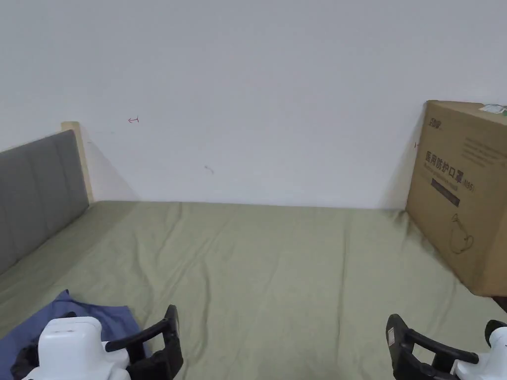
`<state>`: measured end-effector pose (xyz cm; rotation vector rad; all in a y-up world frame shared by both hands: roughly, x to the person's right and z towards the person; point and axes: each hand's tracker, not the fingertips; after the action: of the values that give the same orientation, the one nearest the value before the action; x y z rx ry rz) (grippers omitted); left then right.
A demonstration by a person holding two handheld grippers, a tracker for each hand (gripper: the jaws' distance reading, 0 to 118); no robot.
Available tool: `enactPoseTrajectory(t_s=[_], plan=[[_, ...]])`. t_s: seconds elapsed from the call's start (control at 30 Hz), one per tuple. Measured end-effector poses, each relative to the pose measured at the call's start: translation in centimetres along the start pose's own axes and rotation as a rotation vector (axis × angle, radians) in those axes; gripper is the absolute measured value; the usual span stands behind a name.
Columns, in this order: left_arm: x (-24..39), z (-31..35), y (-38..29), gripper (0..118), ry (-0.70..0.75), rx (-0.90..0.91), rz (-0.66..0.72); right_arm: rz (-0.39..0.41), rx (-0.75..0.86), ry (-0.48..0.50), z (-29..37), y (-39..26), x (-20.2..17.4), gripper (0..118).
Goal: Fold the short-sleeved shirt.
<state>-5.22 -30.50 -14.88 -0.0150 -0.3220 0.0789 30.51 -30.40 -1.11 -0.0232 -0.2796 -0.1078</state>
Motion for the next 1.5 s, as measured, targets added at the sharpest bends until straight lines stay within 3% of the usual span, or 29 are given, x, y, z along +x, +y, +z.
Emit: enactPoseTrajectory(t_s=[0.1, 0.23, 0.37, 0.83, 1.5], plan=[[0.5, -0.1, 0.0, 118, 0.006, -0.015, 0.007, -0.006, -0.007, -0.012, 0.0, -0.2, 0.1, 118], [1.1, 0.0, -0.3, 118, 0.044, -0.002, -0.112, -0.014, -0.004, -0.03, 0.3, -0.2, 0.3, 118], [1.7, 0.2, -0.2, 118, 0.011, -0.006, -0.136, -0.003, -0.008, -0.037, 0.4, -0.3, 0.5, 118], [1.5, 0.5, -0.3, 118, -0.004, -0.029, -0.084, 0.049, 0.004, -0.018, 1.5, -0.4, -0.3, 118], [1.7, 0.9, 0.5, 118, -0.013, -0.022, -0.069, 0.041, 0.008, -0.046, 1.6, -0.1, 0.3, 118]])
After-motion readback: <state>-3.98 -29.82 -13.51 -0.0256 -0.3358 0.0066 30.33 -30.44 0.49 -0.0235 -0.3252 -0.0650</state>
